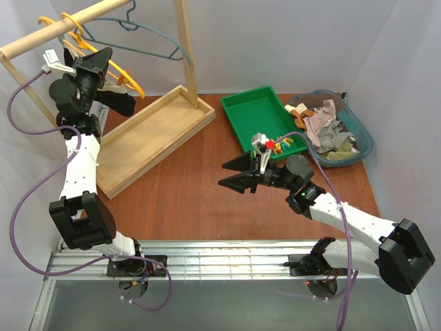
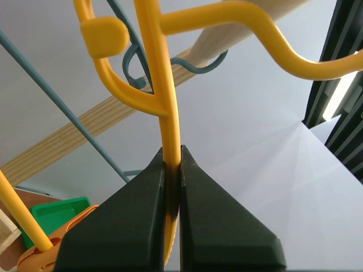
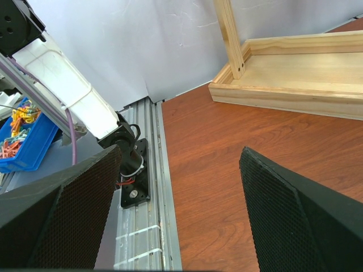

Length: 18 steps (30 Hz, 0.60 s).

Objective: Clip the underwear to the hanger
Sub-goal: Place the hanger at the clothesline.

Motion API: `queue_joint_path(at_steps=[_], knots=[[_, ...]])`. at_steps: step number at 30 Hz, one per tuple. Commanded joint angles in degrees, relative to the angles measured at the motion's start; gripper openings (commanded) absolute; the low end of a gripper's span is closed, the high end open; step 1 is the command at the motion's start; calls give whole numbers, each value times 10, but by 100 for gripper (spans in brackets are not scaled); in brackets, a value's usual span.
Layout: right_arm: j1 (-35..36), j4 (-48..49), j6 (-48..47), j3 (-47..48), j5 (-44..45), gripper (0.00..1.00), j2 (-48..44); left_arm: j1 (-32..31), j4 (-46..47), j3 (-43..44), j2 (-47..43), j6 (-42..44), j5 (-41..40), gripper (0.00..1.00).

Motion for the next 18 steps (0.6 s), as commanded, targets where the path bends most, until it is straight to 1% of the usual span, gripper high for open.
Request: queue_joint_path(at_steps=[1,5,8,10,12,13,14,15,17,18], knots=[[-2,6,-9,1,2,77,-7,5,-85,12,18,-35,-1,0],[-2,6,-9,-1,3,77,-9,4,-104,8,11,-42,-20,0],[-2,6,-9,-1,0,77,-11,3,-110,13,17,-40,-9,0],[-2,5,-9,-3,3,77,-14,0,-111,6,10,-26,-9,0],[-2,4,-11,-6,5,77,-18,-9,-111,-2,-9,7,-20,0],[-2,4,-12,-6,11,77,-20,-10,-111,-12,-16,16,-20,1],[-2,-4,-18,-6,13,78,-21,-13,-110,-16,-27,26,-20,17],[-2,-11,-23,-5,18,78,-24,-15,-105,-22,-32,41,-17,31],[-2,-31,-39,-5,33,80,-31,-16,-105,-35,-45,56,-12,52],[-2,-40,-47,-2,48,82,-36,-16,-106,-39,-54,70,-9,66]])
